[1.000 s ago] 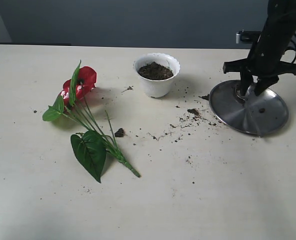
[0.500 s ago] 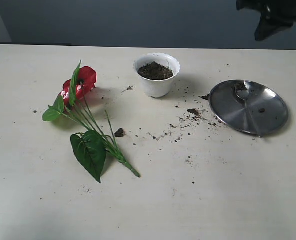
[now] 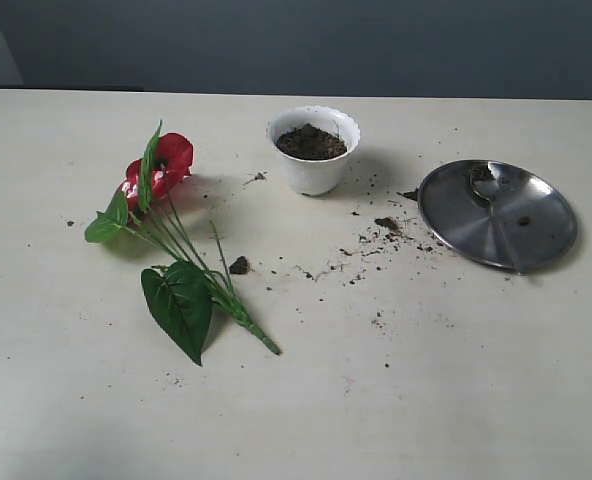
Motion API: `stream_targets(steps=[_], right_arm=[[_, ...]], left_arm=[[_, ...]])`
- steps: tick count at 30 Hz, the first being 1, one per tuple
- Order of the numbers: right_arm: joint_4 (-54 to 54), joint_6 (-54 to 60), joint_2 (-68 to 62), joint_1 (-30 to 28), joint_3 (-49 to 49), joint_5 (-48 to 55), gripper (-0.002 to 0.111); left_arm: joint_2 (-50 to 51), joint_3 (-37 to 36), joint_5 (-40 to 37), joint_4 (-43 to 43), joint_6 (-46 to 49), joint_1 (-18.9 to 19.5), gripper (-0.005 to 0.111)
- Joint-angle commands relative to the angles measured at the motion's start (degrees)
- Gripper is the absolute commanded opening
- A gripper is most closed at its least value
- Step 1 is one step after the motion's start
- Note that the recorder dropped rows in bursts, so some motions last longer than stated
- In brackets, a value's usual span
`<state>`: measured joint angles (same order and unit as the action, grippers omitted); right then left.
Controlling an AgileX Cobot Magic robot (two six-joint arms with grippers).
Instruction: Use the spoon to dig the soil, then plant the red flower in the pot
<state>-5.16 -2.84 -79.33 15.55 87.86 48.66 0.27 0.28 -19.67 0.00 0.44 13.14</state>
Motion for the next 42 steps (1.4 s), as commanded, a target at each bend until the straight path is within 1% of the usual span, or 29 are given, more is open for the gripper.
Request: stream_targets(steps=[1,5,9,15,19,23,30,33,38,42], right_arm=[[3.1,0.5,4.4,0.0,-0.4,-0.6,0.0],[4.3,0.7,6.8,0.0,-0.2,-3.8,0.0],[8.6,0.7,8.4,0.0,-0.1,-5.6,0.0],[13.1,0.7,10.5,-0.1,-0.2,-4.9,0.0],[18.9,0.7,14.2,-0.2,-2.8,-4.9,0.0],[23.7,0.7,19.6,-1.0,-9.8,-7.5,0.0],[19.4,0.7,31.1,-13.8,-27.6,-19.1,0.0],[19.2,0.7,36.0,-16.7,-34.9,-21.9,0.0],[17.4,0.7,45.8,-17.2,-46.7,-26.2,0.0],[15.0,0.7,55.4,-17.2,-58.2,-30.3,0.0]], left_arm=[[-0.3,-0.3,0.6,0.0,0.0,-0.2,0.0],[-0.3,-0.3,0.6,0.0,0.0,-0.2,0.0],[-0.3,-0.3,0.6,0.0,0.0,-0.2,0.0],[-0.3,-0.3,0.6,0.0,0.0,-0.2,0.0],[-0.3,-0.3,0.6,0.0,0.0,-0.2,0.0],[-0.3,-0.3,0.6,0.0,0.0,-0.2,0.0],[-0.3,-0.3,0.6,0.0,0.0,-0.2,0.0],[-0.3,-0.3,0.6,0.0,0.0,-0.2,0.0],[-0.3,-0.3,0.6,0.0,0.0,-0.2,0.0],[-0.3,-0.3,0.6,0.0,0.0,-0.2,0.0]])
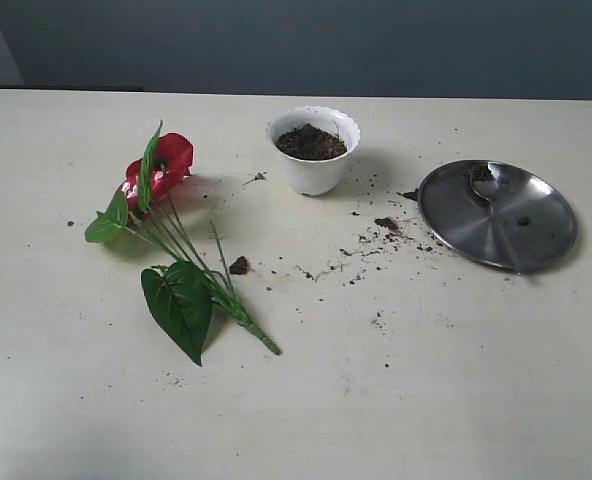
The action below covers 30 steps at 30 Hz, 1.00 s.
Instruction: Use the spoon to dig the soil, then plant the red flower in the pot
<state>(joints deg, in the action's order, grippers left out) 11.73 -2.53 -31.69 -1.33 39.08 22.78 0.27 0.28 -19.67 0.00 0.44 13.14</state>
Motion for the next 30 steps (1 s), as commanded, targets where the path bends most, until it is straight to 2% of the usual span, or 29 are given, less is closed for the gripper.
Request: stream_targets(steps=[1,7,14,23,30], right_arm=[[-2.3,0.4,10.4,-0.3,-12.5,-5.8,0.0],[-6.5,-1.1,26.1,-0.3,-28.1,-12.8,0.0],[-8.9,-1.1,28.0,-0.3,-30.4,-12.5,0.0],[-11.7,-0.8,31.7,-0.3,-39.1,-15.1,0.0],[-11.7,-0.8,31.7,-0.3,-39.1,-9.2,0.0]], left_arm=[[-0.3,-0.3,0.6,0.0,0.0,-0.2,0.0],[-0.3,-0.3,0.6,0.0,0.0,-0.2,0.0],[-0.3,-0.3,0.6,0.0,0.0,-0.2,0.0],[-0.3,-0.3,0.6,0.0,0.0,-0.2,0.0],[-0.3,-0.3,0.6,0.0,0.0,-0.2,0.0]])
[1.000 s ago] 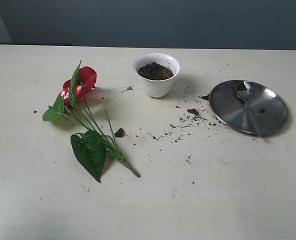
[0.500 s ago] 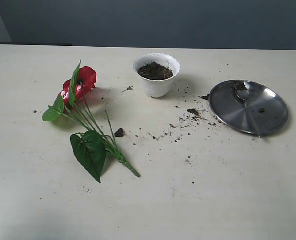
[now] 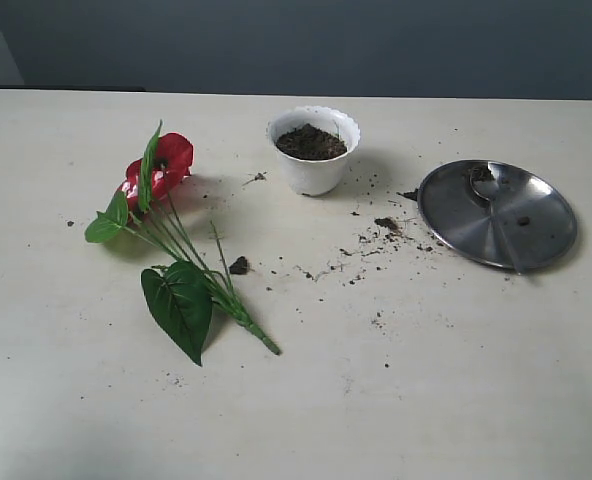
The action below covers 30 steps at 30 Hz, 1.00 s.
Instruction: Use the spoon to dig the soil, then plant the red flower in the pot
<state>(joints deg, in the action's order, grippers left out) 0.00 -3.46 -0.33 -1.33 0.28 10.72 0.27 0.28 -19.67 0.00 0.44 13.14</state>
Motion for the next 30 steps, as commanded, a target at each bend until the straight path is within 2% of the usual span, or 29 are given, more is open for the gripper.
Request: stream_targets(steps=[1,16,30], right_arm=[[0.0,0.3,0.3,-0.3,-0.3,3.8,0.0],[0.0,3.5,0.3,-0.3,-0.3,10.0,0.0],[1.2,4.1,0.3,-0.3,-0.3,9.9,0.0]], left_arm=[[-0.3,-0.3,0.6,0.0,0.0,-0.2,0.0],[-0.3,-0.3,0.6,0.0,0.0,-0.2,0.0],[-0.3,-0.3,0.6,0.0,0.0,-0.2,0.0]])
